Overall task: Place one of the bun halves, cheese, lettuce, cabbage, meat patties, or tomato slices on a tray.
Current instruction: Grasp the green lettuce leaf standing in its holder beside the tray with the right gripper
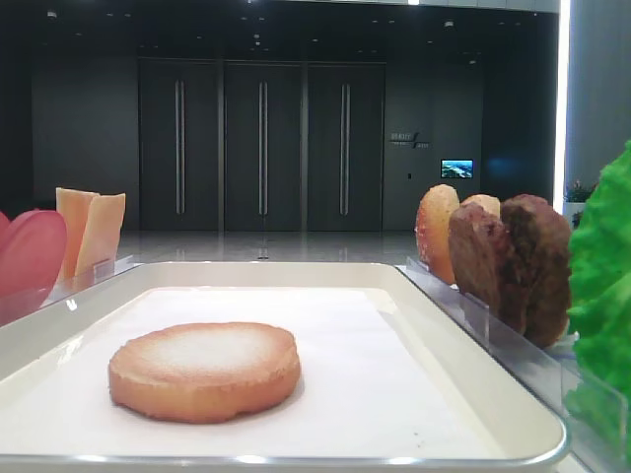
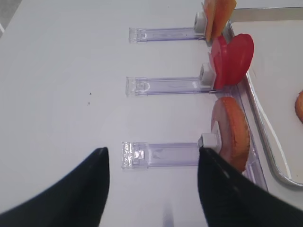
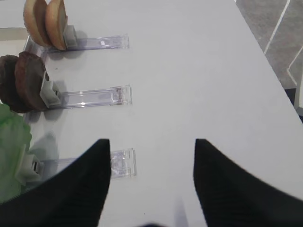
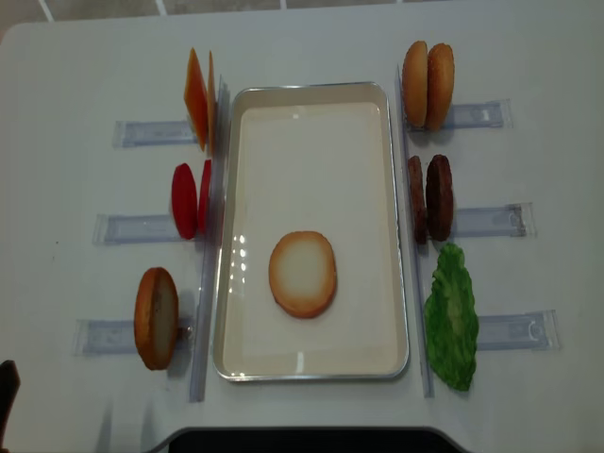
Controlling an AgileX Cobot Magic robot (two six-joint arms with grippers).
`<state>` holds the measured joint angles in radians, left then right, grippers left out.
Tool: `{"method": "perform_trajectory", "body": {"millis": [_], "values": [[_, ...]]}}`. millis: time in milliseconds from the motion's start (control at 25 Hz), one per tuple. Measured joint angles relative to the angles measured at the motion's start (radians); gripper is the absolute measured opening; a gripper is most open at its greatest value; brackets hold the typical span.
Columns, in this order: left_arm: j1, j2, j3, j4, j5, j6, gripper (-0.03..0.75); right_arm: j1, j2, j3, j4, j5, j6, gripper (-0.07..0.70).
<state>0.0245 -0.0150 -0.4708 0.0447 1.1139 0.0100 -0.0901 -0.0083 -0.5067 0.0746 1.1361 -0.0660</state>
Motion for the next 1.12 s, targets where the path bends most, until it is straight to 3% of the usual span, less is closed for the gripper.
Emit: {"method": "perform_trajectory", "body": {"millis": [680,840,1120], "values": [[0.000,0.000,0.000,0.000,0.000,0.000,0.454,0.000,0.000,-0.004,0.000,0.012,0.025,0.378],[0.000,0.000,0.000,0.000,0.000,0.000,0.454,0.000,0.051,-0.087,-0.001,0.076,0.035,0.378],[0.000,0.000,0.000,0.000,-0.001,0.000,0.454,0.009,0.426,-0.314,0.049,0.087,0.138,0.370]]}}
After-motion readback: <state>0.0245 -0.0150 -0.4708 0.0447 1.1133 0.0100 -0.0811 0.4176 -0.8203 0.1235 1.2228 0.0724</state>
